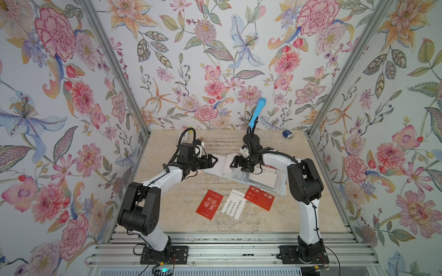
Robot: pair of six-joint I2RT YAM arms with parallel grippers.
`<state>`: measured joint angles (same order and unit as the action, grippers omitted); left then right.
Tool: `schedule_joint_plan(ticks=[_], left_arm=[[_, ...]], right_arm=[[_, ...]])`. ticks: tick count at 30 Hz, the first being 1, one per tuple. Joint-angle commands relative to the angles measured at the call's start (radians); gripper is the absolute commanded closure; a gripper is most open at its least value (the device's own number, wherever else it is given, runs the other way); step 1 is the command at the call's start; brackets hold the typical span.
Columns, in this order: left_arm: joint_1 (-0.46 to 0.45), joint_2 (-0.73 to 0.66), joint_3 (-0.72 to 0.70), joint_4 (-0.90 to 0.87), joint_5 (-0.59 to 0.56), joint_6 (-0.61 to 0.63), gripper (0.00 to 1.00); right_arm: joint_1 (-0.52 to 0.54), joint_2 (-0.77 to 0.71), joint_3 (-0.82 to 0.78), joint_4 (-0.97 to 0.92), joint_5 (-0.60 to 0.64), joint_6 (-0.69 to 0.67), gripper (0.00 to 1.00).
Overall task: Place the photos into the photo albums
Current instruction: Turn the page of the photo album at the center of the board.
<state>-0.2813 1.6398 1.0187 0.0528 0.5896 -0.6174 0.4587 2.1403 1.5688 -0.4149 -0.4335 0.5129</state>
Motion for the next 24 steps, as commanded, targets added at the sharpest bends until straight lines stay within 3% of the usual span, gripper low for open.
schedule_joint_plan(ticks=[1, 10, 12, 24], left_arm=[[0.004, -0.021, -0.003, -0.003, -0.014, -0.006, 0.19], [0.024, -0.014, 0.021, -0.017, -0.007, 0.008, 0.18], [0.023, -0.003, 0.036, -0.018, -0.005, 0.008, 0.19], [0.024, 0.001, 0.033, -0.009, 0.024, 0.009, 0.18]], right_arm=[[-0.003, -0.043, -0.04, -0.039, 0.042, -0.018, 0.14], [-0.064, -0.19, -0.246, -0.038, 0.071, -0.046, 0.07], [-0.08, -0.22, -0.279, -0.038, 0.071, -0.055, 0.02], [-0.082, -0.384, -0.335, -0.046, 0.009, -0.07, 0.02]])
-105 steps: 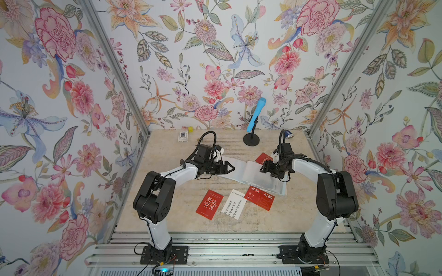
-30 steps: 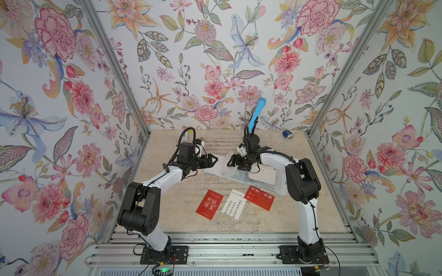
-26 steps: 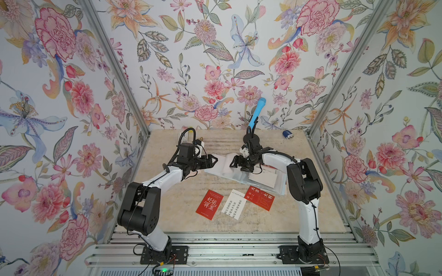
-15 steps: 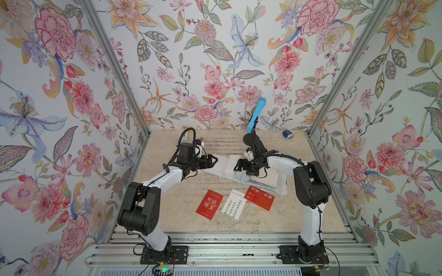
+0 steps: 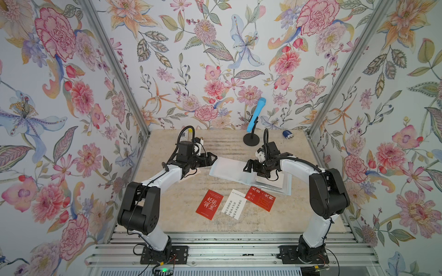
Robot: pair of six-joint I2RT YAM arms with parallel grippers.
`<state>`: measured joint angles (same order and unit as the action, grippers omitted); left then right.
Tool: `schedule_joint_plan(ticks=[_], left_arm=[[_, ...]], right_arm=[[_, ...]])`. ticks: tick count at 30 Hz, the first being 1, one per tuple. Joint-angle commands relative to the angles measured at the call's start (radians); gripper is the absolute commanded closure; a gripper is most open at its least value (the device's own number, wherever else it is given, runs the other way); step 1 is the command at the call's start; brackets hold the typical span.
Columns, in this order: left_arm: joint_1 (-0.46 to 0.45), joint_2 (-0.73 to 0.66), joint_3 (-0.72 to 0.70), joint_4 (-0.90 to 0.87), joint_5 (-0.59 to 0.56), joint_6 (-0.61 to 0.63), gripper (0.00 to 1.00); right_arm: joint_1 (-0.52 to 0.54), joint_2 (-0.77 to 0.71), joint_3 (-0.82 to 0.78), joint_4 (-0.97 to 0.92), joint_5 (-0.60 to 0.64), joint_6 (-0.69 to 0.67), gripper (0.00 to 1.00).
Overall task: Place the photos into the photo albums
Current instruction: Turn the page of the photo album at the center of the board, then pick up the photo at the center of the board.
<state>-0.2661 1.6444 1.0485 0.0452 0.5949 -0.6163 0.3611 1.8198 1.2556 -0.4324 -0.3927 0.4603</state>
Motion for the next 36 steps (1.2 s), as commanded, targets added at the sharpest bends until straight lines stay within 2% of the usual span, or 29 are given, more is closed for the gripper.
schedule_joint_plan(ticks=[1, 4, 8, 11, 14, 16, 23, 30, 36], left_arm=[[0.007, -0.007, -0.003, 0.005, 0.033, 0.01, 0.19], [-0.015, -0.019, -0.039, 0.022, 0.079, 0.047, 0.19], [-0.087, -0.002, -0.092, 0.038, 0.11, 0.111, 0.2], [-0.136, 0.03, -0.145, 0.111, 0.148, 0.1, 0.21], [-0.181, 0.049, -0.227, 0.301, 0.187, 0.001, 0.23], [-0.221, 0.077, -0.248, 0.366, 0.2, -0.024, 0.24], [-0.336, 0.188, -0.147, 0.281, 0.161, 0.044, 0.25], [-0.37, 0.25, -0.113, 0.285, 0.128, 0.033, 0.27], [-0.408, 0.328, -0.012, 0.185, 0.125, 0.062, 0.27]], right_arm=[[0.02, -0.08, -0.032, -0.038, -0.036, -0.017, 0.03], [0.041, -0.157, -0.12, -0.049, -0.055, 0.002, 0.05], [0.084, -0.274, -0.285, -0.047, -0.063, 0.064, 0.07], [0.083, -0.375, -0.413, -0.048, -0.055, 0.116, 0.09], [0.052, -0.473, -0.528, -0.047, -0.058, 0.162, 0.1], [0.026, -0.529, -0.597, -0.05, -0.06, 0.189, 0.11], [-0.121, -0.668, -0.766, -0.047, -0.045, 0.213, 0.17], [-0.22, -0.685, -0.8, -0.03, -0.029, 0.171, 0.18], [-0.226, -0.604, -0.82, 0.131, -0.105, 0.21, 0.19]])
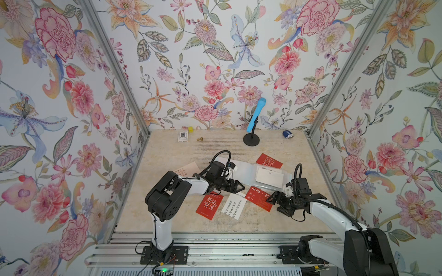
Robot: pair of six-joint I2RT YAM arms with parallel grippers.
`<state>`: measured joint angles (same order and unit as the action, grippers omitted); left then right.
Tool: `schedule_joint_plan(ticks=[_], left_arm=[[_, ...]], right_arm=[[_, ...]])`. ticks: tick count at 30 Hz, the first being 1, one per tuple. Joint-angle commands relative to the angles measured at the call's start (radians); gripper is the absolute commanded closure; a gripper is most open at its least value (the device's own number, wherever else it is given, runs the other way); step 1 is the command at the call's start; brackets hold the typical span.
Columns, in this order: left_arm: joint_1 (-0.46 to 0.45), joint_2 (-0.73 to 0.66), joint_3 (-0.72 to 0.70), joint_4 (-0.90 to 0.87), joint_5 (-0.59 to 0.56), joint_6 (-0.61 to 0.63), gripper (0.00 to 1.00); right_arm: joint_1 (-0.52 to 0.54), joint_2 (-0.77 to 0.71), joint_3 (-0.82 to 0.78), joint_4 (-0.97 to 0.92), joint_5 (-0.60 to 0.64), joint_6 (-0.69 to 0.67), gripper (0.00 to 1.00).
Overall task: Place the photos into the photo albums
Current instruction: Pick up the photo at the center of the board.
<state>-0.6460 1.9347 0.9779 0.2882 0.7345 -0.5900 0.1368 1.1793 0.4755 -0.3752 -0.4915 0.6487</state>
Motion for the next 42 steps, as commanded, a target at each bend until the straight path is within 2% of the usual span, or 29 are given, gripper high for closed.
schedule_joint_plan(ticks=[1, 6, 9, 20, 24, 36, 42], left_arm=[[-0.036, 0.056, 0.088, -0.095, -0.014, 0.053, 0.27], [-0.064, 0.103, 0.17, -0.181, -0.026, 0.085, 0.26], [-0.068, 0.122, 0.19, -0.184, -0.013, 0.072, 0.27], [-0.08, 0.149, 0.174, -0.171, 0.012, 0.033, 0.26], [-0.082, 0.136, 0.157, -0.168, 0.008, 0.036, 0.27], [-0.09, 0.137, 0.144, -0.157, 0.005, 0.027, 0.26], [-0.095, 0.134, 0.143, -0.151, 0.005, 0.019, 0.27]], right_arm=[[-0.002, 0.042, -0.04, 0.091, -0.01, 0.026, 0.19], [-0.005, 0.076, -0.03, 0.12, -0.023, 0.019, 0.19], [-0.004, 0.088, -0.05, 0.19, -0.08, 0.049, 0.19], [-0.03, 0.057, -0.06, 0.285, -0.134, 0.09, 0.21], [-0.06, 0.057, -0.07, 0.381, -0.245, 0.155, 0.21], [-0.063, -0.067, -0.044, 0.318, -0.268, 0.184, 0.23], [-0.061, -0.046, -0.057, 0.322, -0.255, 0.177, 0.24]])
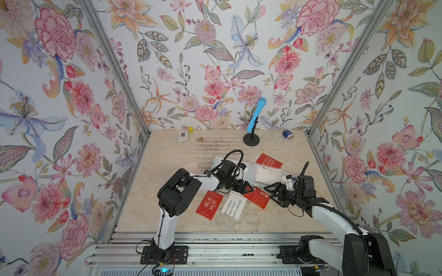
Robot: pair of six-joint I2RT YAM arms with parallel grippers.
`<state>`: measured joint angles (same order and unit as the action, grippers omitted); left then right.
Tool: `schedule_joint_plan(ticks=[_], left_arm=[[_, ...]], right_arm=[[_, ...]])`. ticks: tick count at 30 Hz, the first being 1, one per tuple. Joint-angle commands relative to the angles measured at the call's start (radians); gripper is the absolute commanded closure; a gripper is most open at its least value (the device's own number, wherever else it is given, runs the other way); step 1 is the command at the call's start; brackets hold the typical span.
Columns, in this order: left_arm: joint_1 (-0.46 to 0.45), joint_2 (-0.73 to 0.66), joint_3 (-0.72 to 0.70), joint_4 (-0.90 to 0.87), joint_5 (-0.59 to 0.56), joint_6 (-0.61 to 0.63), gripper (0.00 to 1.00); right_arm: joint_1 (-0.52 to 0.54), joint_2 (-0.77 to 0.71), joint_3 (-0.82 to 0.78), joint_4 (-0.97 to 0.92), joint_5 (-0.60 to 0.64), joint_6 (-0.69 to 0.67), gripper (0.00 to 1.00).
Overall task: Place the photos into the photo albums
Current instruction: Pick up the photo at the center of the board.
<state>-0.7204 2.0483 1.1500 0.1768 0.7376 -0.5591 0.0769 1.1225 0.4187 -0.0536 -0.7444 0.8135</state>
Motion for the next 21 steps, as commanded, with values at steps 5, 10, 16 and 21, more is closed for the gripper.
schedule_joint_plan(ticks=[5, 10, 16, 21], left_arm=[[-0.021, 0.008, -0.055, -0.042, -0.01, -0.005, 0.27], [-0.026, 0.009, -0.068, -0.019, -0.004, -0.026, 0.27], [-0.028, -0.003, -0.085, -0.023, -0.007, -0.023, 0.27], [-0.033, -0.013, -0.111, 0.0, -0.007, -0.043, 0.27]], right_arm=[[-0.032, -0.011, -0.016, -0.173, 0.095, -0.108, 0.25], [-0.004, 0.047, -0.052, -0.091, 0.101, -0.07, 0.27], [0.029, 0.13, -0.077, 0.03, 0.125, -0.032, 0.31], [0.03, 0.172, -0.088, 0.115, 0.1, 0.005, 0.36]])
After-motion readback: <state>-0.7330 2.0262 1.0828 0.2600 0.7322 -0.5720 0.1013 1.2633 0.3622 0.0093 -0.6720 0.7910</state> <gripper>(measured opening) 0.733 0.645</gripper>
